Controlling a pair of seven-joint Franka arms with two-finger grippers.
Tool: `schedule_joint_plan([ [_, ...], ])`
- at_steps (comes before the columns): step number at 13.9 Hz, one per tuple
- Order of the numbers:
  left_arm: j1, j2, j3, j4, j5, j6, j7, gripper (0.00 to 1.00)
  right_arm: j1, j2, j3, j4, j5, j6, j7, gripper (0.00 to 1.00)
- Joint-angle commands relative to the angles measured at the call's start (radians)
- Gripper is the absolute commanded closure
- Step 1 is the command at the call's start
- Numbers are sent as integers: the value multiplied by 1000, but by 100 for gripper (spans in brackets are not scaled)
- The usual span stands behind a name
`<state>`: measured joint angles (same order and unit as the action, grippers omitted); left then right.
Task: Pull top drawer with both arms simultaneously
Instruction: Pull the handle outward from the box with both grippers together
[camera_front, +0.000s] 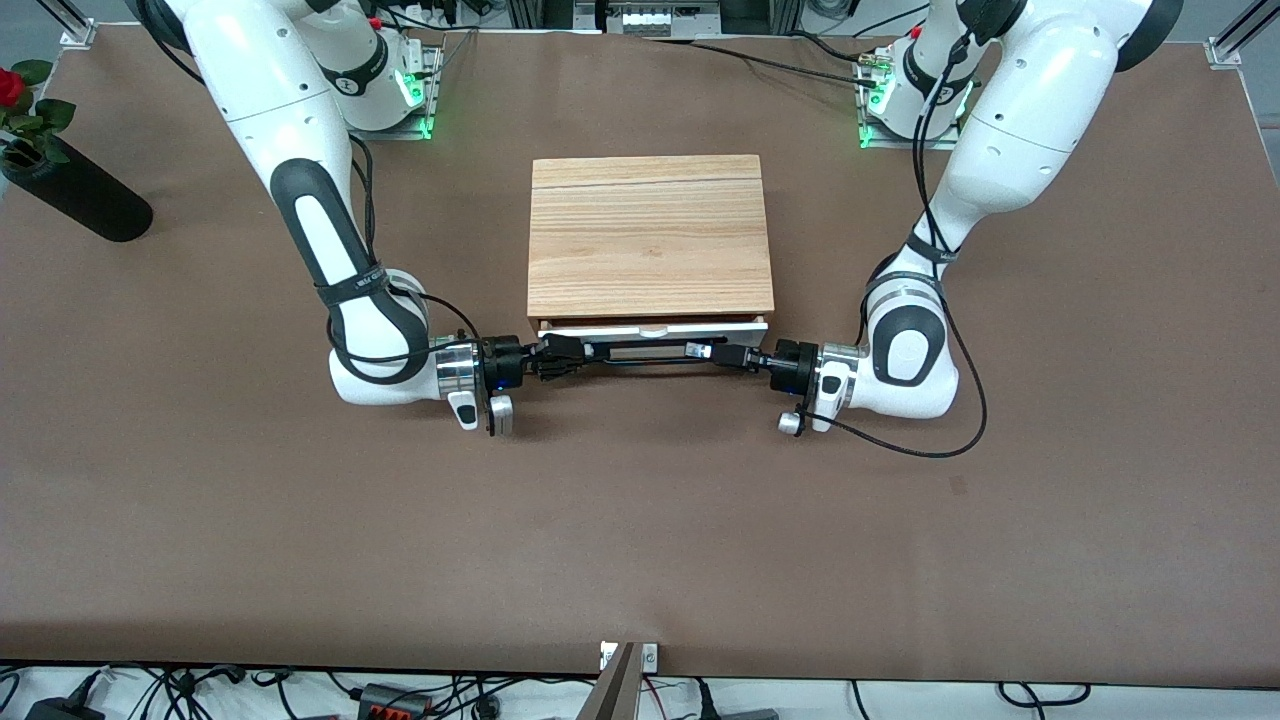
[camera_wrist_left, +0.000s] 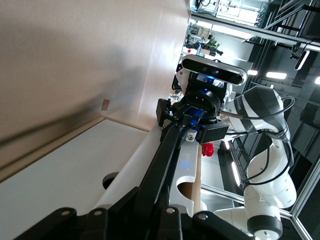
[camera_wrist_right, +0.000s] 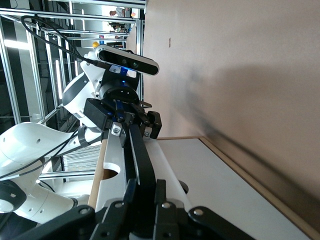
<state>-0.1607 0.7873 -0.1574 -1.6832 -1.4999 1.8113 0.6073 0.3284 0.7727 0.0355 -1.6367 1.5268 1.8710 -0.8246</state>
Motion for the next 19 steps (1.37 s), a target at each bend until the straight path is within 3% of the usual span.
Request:
schedule_joint_plan([
  [1, 23, 39, 15, 56, -54, 34, -20, 82, 3, 68, -5, 76, 9, 17, -13, 98],
  [7, 36, 112, 16, 200, -62, 49, -31, 83, -41, 145, -9, 193, 4, 14, -11, 98],
  [11, 36, 119, 24, 221, -57, 60, -37, 82, -69, 154, -9, 215, 4, 14, -11, 98],
  [12, 36, 119, 24, 221, -59, 60, -37, 77, -69, 152, -9, 215, 4, 11, -11, 96],
  [13, 35, 119, 24, 221, -57, 62, -37, 49, -69, 152, -9, 215, 4, 8, -11, 86],
  [14, 33, 119, 27, 221, -54, 65, -21, 0, -68, 151, -8, 216, 3, 8, -11, 69],
  [16, 35, 115, 28, 221, -52, 81, -18, 0, -68, 140, -8, 219, -11, 5, -11, 0],
  [19, 36, 112, 32, 226, -49, 82, -24, 0, -72, 125, -8, 219, -42, 5, 5, 0],
])
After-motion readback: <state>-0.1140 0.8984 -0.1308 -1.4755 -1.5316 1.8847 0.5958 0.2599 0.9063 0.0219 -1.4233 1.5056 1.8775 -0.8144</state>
